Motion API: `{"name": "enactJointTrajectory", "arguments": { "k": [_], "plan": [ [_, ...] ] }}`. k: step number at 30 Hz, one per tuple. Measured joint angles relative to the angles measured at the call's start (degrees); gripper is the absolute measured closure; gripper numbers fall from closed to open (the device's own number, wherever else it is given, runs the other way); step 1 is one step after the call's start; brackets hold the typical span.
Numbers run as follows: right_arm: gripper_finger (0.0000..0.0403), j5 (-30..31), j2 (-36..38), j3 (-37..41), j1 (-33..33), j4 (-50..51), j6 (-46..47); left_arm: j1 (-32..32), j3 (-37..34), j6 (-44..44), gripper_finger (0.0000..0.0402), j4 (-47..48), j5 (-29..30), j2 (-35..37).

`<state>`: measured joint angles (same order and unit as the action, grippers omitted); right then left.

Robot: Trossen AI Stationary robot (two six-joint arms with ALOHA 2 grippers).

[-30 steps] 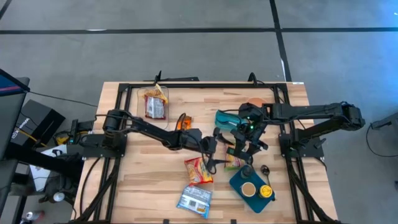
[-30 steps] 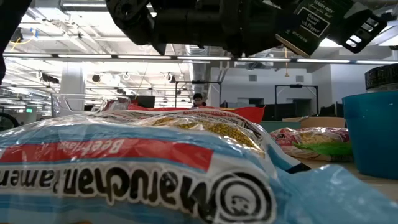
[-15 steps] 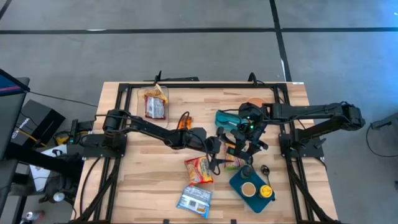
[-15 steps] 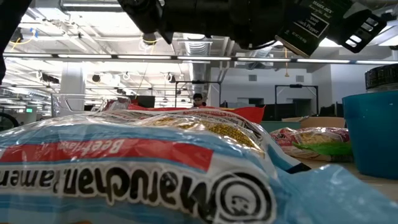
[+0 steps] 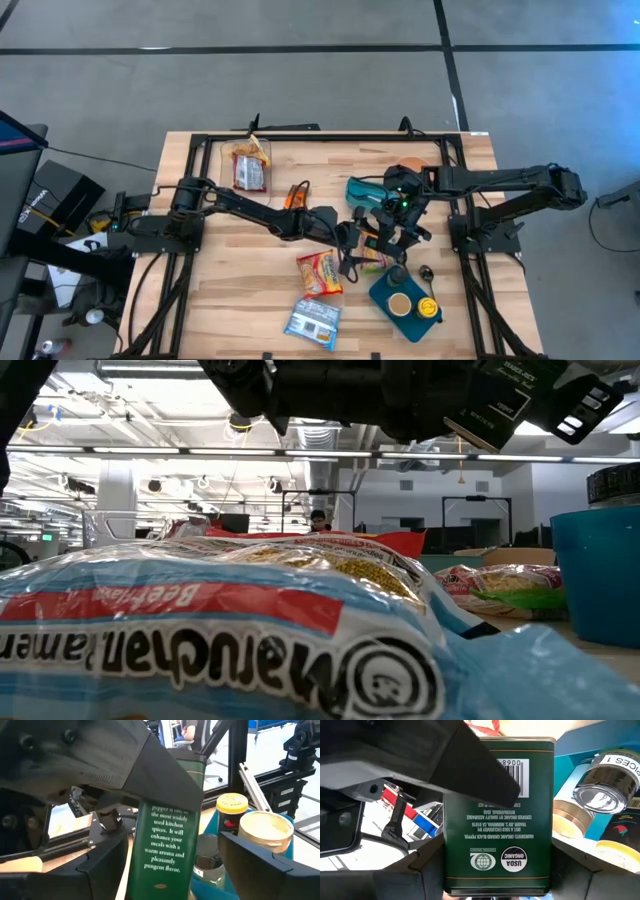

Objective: Pick & Place Food Item
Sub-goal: Put the green seasoning can into the blue bin

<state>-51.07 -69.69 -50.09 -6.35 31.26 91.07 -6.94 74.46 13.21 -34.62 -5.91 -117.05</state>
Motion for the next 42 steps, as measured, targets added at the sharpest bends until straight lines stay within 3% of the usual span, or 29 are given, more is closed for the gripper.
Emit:
{"name": "enactJointTrajectory", "arguments": {
  "k": [17,32,42],
  "plan": [
    [0.0148,0.0,0.0,0.0,0.0,-0.1,0.0,0.2,0.0,-0.1,0.0106,-0.2,0.0,0.0],
    [0.0148,0.0,0.0,0.0,0.0,-0.1,0.0,0.2,0.0,-0.1,0.0223,-0.3,0.3,0.0],
    [0.0148,-0.3,0.0,0.0,0.0,-0.2,-0.1,0.2,0.0,0.2,0.0243,-0.3,-0.1,0.0]
  ]
}}
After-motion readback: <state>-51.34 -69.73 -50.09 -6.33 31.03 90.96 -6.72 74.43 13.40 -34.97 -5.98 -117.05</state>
